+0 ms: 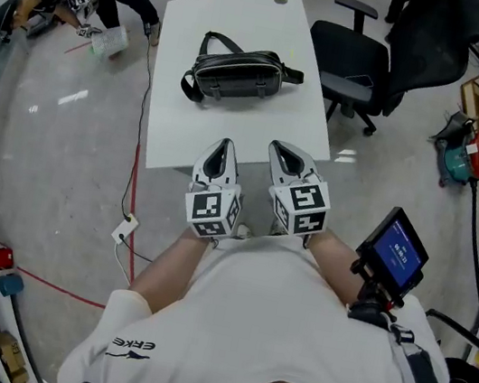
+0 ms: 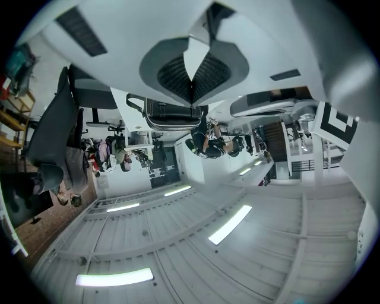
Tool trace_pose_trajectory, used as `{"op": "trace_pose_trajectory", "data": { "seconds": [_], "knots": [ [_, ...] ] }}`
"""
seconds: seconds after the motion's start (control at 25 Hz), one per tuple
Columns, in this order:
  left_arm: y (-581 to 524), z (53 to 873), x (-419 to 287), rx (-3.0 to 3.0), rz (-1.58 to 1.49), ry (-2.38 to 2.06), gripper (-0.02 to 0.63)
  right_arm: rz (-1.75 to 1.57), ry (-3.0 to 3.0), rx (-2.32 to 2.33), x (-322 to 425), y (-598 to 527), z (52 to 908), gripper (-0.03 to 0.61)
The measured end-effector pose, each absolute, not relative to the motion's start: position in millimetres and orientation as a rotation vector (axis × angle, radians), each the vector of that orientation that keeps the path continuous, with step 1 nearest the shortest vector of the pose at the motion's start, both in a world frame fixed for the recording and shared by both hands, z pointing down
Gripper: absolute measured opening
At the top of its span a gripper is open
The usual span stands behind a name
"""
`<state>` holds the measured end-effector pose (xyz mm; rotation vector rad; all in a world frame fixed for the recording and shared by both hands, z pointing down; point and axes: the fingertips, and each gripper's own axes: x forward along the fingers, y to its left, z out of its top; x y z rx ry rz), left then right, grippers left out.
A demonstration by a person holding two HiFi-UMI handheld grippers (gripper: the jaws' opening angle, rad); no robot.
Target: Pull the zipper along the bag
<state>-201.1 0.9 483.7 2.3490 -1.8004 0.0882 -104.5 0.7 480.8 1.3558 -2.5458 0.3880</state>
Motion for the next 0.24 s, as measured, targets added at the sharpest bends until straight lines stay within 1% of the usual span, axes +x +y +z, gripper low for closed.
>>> {"op": "trace_pose_trajectory", "data": {
  "seconds": [0.24],
  "knots": [
    [-10.8, 480.2, -195.5, 2.342, 0.098, -1.803, 0.002, 0.390, -2.552, 1.344, -100.5, -10.3, 476.7, 0.005]
  ]
}}
